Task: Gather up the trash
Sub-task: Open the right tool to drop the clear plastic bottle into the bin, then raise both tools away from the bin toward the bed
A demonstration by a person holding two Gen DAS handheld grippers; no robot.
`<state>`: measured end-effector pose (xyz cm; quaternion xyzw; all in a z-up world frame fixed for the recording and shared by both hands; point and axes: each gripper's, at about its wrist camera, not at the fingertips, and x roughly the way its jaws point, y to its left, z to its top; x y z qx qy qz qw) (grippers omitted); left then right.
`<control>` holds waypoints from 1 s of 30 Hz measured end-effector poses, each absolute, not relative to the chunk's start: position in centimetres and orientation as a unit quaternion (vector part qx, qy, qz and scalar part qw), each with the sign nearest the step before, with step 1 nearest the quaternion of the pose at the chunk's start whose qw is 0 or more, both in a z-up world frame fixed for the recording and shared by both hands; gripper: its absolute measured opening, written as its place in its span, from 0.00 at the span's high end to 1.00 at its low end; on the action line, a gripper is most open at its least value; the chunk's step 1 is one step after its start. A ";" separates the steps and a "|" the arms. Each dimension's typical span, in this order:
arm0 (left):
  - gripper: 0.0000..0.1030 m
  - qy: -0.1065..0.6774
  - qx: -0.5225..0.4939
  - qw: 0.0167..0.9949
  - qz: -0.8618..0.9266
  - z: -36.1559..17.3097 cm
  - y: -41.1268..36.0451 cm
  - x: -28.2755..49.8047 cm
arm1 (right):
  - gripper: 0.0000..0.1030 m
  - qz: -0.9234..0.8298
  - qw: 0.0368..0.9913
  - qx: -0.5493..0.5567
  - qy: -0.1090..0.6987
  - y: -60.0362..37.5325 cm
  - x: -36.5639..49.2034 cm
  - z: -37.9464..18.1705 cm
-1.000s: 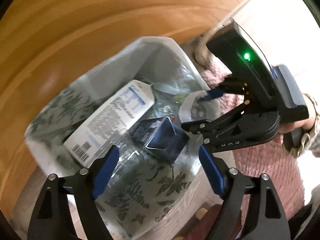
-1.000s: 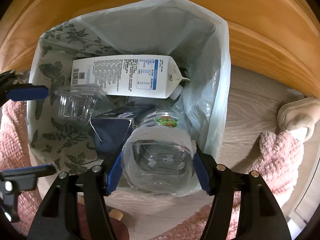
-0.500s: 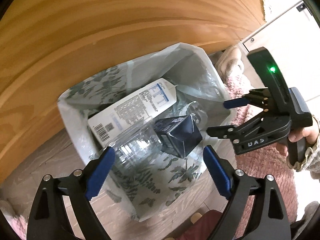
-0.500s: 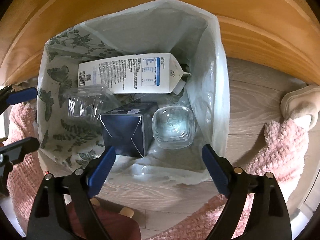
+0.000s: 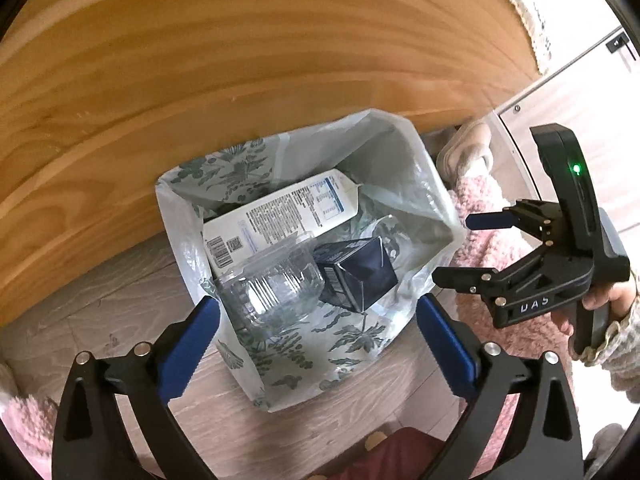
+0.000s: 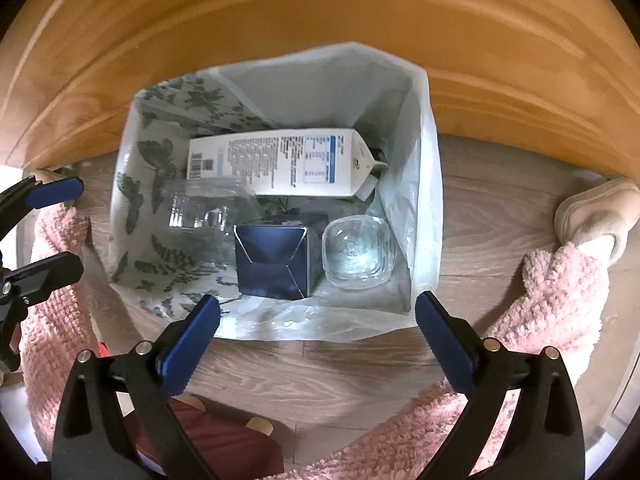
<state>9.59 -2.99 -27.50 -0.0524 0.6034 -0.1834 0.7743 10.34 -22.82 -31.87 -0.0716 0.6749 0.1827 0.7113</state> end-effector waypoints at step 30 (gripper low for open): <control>0.08 0.503 -0.080 0.855 -0.096 -18.1 -1.7 5.8 | 0.09 0.121 0.854 0.012 0.507 -25.1 6.2 -22.1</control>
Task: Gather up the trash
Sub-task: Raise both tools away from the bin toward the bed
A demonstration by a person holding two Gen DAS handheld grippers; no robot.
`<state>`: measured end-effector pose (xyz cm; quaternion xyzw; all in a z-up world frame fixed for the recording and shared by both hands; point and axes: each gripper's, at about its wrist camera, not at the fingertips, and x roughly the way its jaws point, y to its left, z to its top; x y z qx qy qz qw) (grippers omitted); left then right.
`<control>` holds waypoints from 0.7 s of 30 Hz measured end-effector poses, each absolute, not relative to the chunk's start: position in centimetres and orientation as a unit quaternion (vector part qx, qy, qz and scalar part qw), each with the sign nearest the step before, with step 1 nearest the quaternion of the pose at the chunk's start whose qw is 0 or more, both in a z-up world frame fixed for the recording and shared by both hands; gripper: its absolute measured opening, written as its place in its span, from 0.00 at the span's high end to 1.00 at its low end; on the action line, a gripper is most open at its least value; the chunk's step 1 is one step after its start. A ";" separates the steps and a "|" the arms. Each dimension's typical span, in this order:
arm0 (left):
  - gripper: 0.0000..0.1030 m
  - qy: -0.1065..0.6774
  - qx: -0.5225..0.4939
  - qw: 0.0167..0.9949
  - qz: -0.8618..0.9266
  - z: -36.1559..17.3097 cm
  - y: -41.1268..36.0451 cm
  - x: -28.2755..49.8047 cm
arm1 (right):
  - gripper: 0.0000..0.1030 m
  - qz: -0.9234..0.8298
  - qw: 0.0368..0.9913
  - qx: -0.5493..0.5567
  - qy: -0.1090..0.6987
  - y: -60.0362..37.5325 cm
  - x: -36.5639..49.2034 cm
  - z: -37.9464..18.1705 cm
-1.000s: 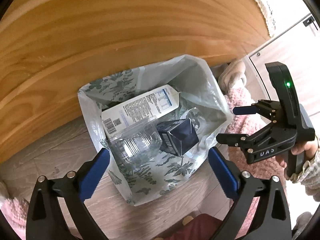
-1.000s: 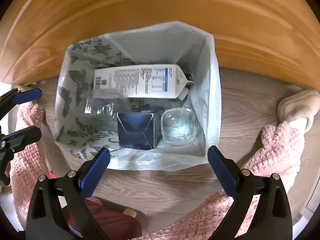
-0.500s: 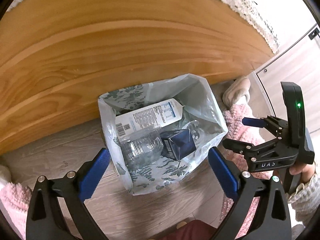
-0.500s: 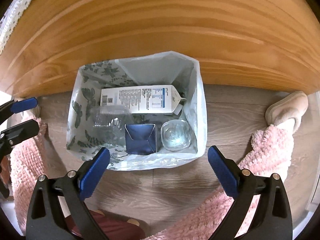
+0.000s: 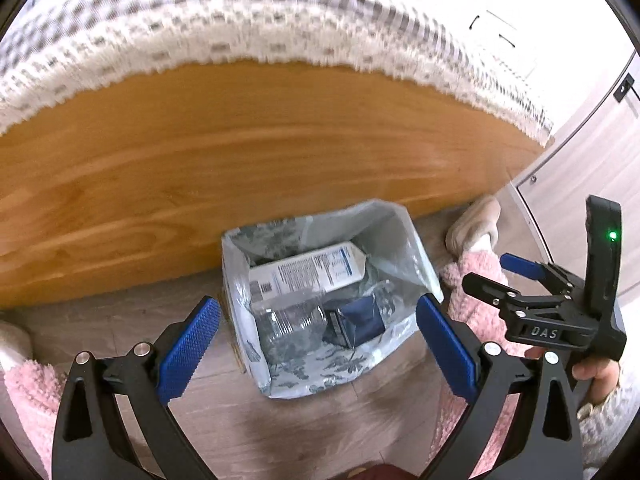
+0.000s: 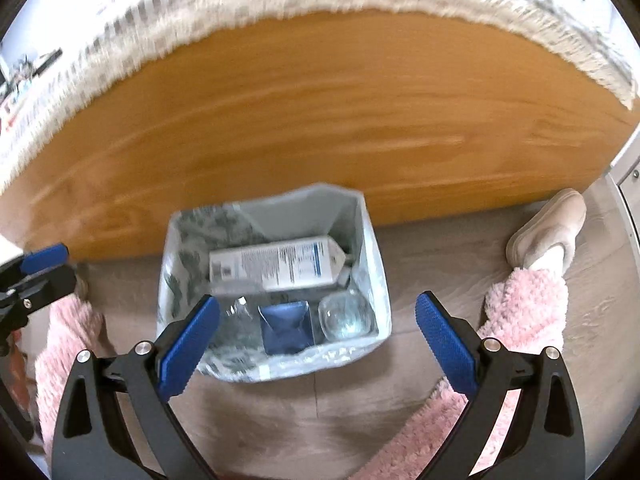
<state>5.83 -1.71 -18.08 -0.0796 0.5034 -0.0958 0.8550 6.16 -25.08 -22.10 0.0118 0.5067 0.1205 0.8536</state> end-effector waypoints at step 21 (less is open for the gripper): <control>0.08 0.396 -0.090 0.911 -0.074 -10.8 -0.5 0.0 | 0.09 0.137 0.926 0.056 0.347 -24.7 0.5 -14.0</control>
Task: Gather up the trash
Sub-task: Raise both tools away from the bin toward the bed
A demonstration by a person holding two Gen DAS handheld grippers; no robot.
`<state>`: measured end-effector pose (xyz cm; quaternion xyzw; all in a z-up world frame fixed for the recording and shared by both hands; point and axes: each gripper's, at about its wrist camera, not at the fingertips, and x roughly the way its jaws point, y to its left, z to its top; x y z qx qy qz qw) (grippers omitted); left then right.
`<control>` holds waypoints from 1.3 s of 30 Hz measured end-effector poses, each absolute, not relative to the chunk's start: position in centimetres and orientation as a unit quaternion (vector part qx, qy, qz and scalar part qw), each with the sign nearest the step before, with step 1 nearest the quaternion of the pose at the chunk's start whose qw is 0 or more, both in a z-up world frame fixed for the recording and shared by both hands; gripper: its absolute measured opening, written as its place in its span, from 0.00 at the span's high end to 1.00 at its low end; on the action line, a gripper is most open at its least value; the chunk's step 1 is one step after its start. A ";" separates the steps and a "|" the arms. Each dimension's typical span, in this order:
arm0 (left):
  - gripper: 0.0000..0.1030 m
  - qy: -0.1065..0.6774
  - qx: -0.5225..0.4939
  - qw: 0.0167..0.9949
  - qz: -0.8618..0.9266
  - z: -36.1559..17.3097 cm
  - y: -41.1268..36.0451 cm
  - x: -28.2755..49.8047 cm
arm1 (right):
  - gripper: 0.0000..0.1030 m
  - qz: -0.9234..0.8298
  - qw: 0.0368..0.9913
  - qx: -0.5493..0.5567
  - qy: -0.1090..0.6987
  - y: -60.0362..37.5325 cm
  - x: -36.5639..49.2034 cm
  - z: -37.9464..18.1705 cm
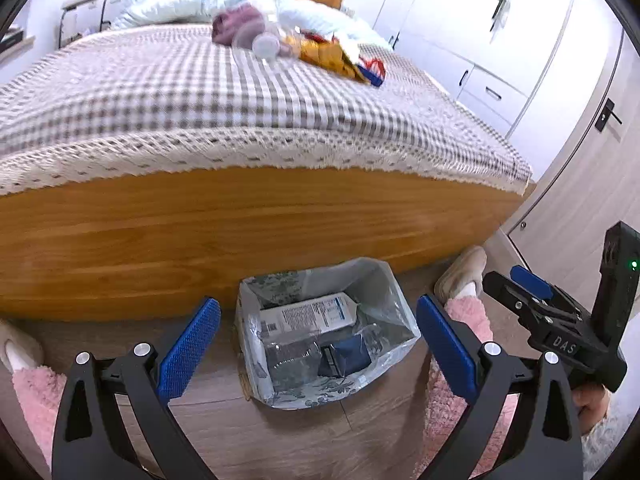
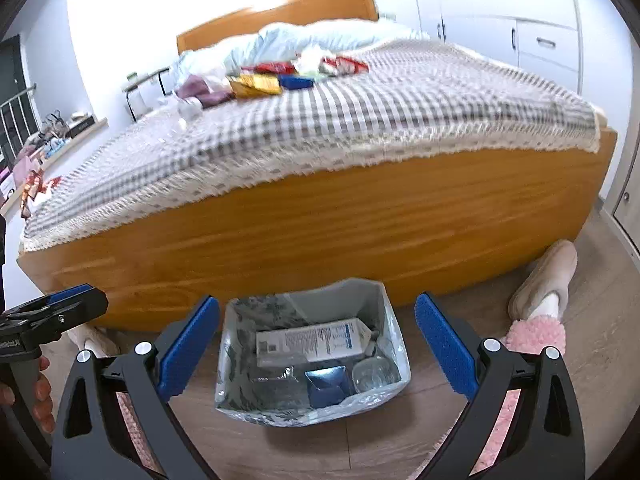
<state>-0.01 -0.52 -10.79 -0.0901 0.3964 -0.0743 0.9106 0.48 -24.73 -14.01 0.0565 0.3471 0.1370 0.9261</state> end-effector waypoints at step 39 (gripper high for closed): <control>0.08 0.311 -0.107 0.944 -0.037 -8.1 3.0 -7.7 | 0.08 0.178 0.968 -0.009 0.178 -18.9 -6.2 -6.1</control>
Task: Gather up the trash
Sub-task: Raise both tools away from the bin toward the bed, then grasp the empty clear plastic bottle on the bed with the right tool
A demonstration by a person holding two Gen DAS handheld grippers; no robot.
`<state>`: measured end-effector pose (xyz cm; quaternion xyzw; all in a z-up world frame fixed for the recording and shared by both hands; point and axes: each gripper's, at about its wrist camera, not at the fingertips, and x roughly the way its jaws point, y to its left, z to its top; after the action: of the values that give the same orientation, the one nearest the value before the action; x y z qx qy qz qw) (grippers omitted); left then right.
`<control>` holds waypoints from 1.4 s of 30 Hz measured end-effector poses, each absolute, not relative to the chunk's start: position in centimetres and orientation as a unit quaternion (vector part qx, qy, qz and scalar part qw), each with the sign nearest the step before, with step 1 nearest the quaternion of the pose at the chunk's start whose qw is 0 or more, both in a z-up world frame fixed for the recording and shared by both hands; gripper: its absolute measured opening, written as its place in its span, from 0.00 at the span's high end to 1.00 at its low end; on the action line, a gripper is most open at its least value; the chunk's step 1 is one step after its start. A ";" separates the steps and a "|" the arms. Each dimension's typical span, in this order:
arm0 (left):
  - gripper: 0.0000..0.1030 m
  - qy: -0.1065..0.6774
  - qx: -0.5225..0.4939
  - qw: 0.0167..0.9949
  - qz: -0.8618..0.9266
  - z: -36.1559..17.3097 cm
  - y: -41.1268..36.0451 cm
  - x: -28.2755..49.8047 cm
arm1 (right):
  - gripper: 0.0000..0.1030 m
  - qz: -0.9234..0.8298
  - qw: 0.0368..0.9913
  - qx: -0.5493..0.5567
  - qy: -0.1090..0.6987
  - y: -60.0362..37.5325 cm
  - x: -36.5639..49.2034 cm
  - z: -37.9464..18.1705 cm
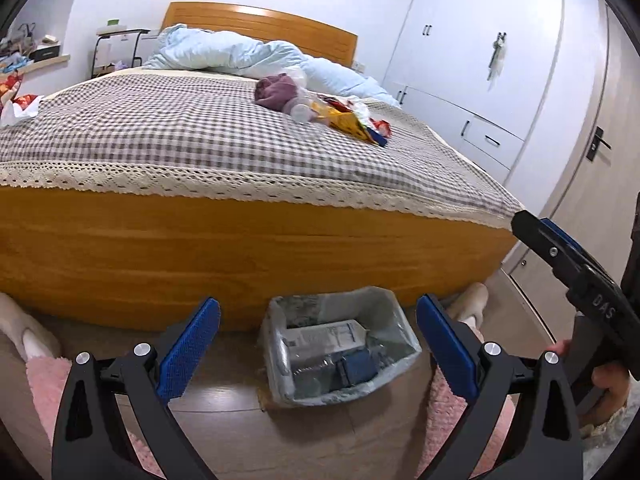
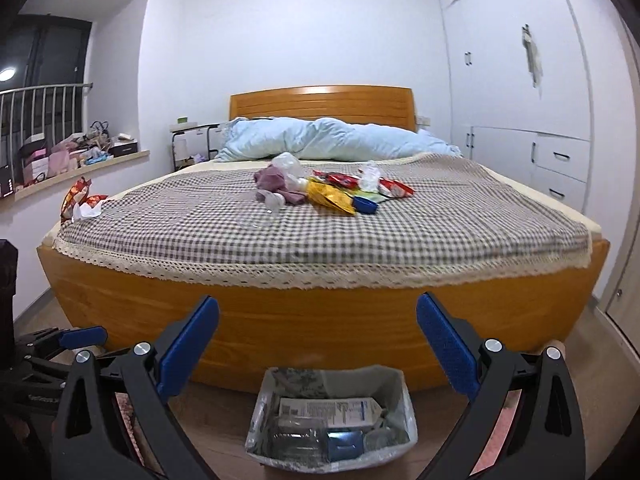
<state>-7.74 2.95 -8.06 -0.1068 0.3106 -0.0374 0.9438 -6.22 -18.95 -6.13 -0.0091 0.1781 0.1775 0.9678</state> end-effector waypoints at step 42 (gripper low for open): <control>0.08 0.245 -0.053 0.967 0.049 -4.5 15.5 10.2 | 0.08 0.127 0.967 -0.025 0.221 -1.6 15.0 -5.8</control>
<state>10.16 15.47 -4.47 -0.0532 0.2449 0.0487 0.9669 14.95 -1.57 -5.80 -0.0249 0.2212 0.1271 0.9666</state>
